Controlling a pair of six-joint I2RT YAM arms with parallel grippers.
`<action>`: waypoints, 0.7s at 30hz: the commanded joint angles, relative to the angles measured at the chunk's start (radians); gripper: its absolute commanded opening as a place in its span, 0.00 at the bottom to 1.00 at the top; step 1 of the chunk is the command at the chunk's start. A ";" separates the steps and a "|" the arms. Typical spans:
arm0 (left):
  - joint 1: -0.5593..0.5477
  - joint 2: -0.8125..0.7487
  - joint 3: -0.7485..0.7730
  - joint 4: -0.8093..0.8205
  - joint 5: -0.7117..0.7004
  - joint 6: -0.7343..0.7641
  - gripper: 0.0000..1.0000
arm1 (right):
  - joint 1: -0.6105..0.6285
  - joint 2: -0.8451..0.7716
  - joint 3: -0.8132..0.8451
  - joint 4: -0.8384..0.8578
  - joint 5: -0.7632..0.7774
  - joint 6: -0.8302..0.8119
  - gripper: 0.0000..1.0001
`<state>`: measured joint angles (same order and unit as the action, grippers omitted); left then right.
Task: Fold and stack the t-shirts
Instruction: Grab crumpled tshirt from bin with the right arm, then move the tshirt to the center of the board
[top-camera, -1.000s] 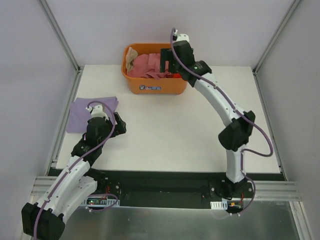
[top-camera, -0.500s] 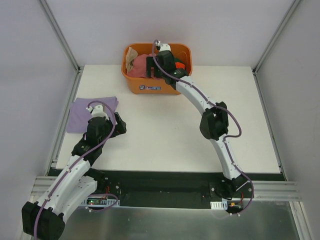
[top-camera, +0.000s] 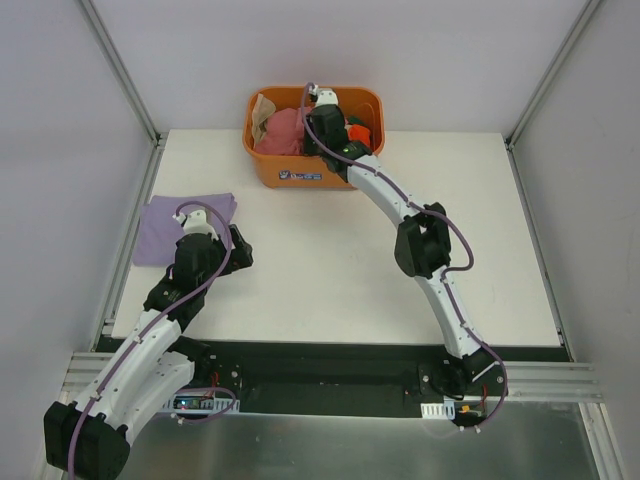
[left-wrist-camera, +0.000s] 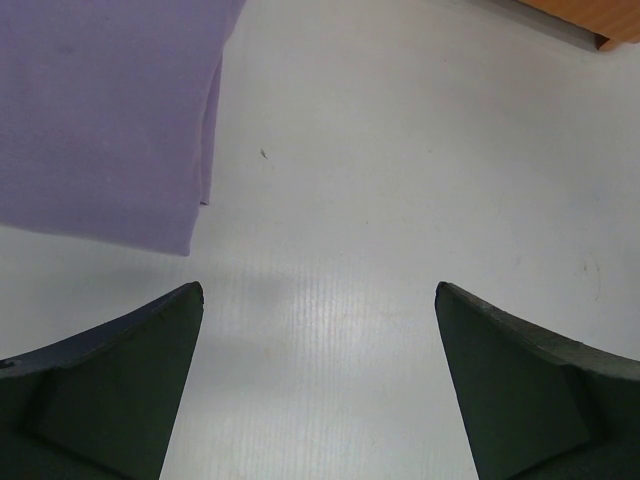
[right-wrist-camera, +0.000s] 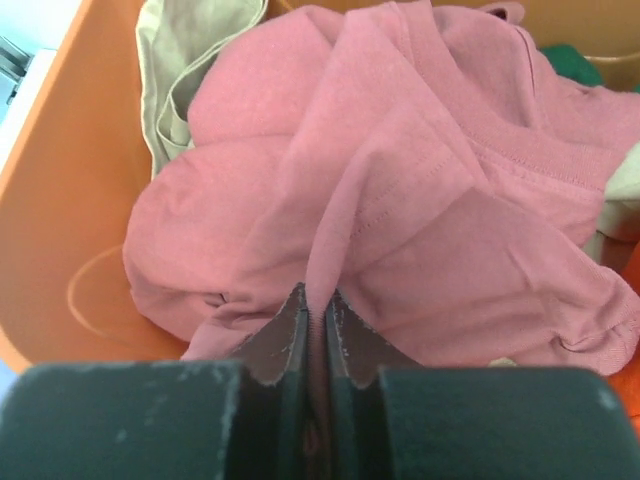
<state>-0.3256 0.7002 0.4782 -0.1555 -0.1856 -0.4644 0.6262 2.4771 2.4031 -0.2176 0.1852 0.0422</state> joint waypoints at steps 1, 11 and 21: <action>0.005 -0.007 0.020 0.013 -0.029 -0.017 0.99 | 0.004 -0.116 0.068 0.086 -0.010 -0.034 0.01; 0.005 -0.010 0.022 0.013 -0.017 -0.022 0.99 | 0.049 -0.423 -0.018 0.123 -0.073 -0.215 0.01; 0.005 -0.021 0.019 0.013 -0.011 -0.023 0.99 | 0.107 -0.645 -0.010 0.168 -0.082 -0.281 0.01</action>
<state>-0.3256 0.6964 0.4782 -0.1558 -0.1921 -0.4698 0.7132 1.9217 2.3672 -0.1345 0.1226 -0.1936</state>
